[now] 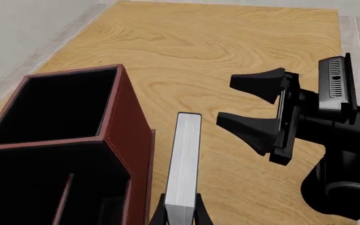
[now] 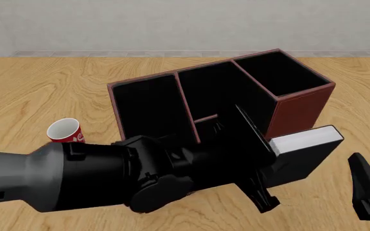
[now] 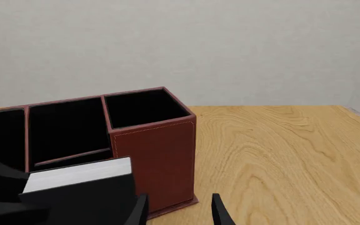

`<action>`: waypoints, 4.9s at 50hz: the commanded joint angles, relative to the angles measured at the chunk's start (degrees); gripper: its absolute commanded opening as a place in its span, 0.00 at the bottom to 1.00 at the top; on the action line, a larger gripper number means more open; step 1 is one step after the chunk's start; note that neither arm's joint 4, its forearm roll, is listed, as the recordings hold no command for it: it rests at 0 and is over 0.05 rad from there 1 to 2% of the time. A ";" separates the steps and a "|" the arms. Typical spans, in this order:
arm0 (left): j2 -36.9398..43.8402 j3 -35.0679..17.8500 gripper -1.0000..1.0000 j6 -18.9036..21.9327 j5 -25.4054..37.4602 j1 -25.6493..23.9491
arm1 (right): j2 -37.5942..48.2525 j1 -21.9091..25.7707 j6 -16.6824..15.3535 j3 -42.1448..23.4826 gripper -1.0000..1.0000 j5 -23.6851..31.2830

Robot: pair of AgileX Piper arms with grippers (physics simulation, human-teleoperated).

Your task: Pick up the book and place it in the back compartment of the caddy.

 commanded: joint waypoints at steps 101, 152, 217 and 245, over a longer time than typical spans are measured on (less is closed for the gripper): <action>-13.97 5.53 0.00 3.71 2.63 9.62 | 0.01 0.01 0.01 0.00 1.00 -0.01; -8.27 3.57 0.00 4.97 -0.24 14.46 | 0.01 0.00 0.00 0.00 1.00 0.00; -3.48 3.55 1.00 3.80 0.31 14.87 | 0.05 -0.01 0.00 0.00 1.00 -0.02; -6.41 4.88 1.00 3.37 0.30 14.71 | 0.02 0.00 0.00 0.00 1.00 -0.01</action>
